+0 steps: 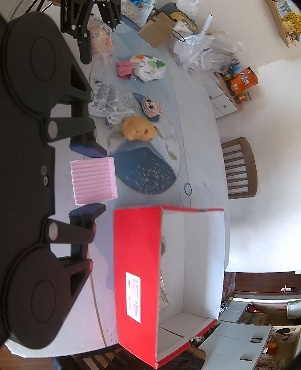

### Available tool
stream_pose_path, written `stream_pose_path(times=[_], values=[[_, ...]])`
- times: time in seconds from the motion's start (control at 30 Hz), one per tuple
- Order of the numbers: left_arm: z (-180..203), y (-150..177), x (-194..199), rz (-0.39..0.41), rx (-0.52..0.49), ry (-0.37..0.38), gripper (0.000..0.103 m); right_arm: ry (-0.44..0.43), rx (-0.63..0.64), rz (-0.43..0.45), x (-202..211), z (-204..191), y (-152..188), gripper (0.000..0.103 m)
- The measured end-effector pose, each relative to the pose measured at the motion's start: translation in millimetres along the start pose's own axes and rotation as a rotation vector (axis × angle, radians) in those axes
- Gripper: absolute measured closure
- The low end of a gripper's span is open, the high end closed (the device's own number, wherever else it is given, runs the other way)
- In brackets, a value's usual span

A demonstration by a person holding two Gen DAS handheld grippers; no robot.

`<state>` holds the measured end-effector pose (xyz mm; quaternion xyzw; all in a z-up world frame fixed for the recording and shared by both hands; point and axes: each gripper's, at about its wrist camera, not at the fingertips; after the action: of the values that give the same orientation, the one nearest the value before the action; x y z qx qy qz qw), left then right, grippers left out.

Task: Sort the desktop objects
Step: 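Lift and carry the bread bag and pink sponge over the red box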

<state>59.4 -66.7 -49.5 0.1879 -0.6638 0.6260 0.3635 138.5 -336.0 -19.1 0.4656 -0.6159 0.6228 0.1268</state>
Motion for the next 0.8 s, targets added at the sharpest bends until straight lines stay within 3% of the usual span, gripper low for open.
stream_pose_path(times=[0.4,0.8], values=[[65,-72,-33,0.071,-0.064,0.051,0.048,-0.013,-0.01,0.05,14,60,-21,0.06],[121,-120,-68,0.093,-0.133,0.088,0.048,-0.009,-0.003,0.075,20,107,-40,0.06]])
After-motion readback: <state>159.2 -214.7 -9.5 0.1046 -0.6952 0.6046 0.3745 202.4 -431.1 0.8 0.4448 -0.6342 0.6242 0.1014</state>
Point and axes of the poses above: each gripper's, at about its wrist camera, not at the fingertips, and x roughly against the way its jaws point, z to its right, y to its underside
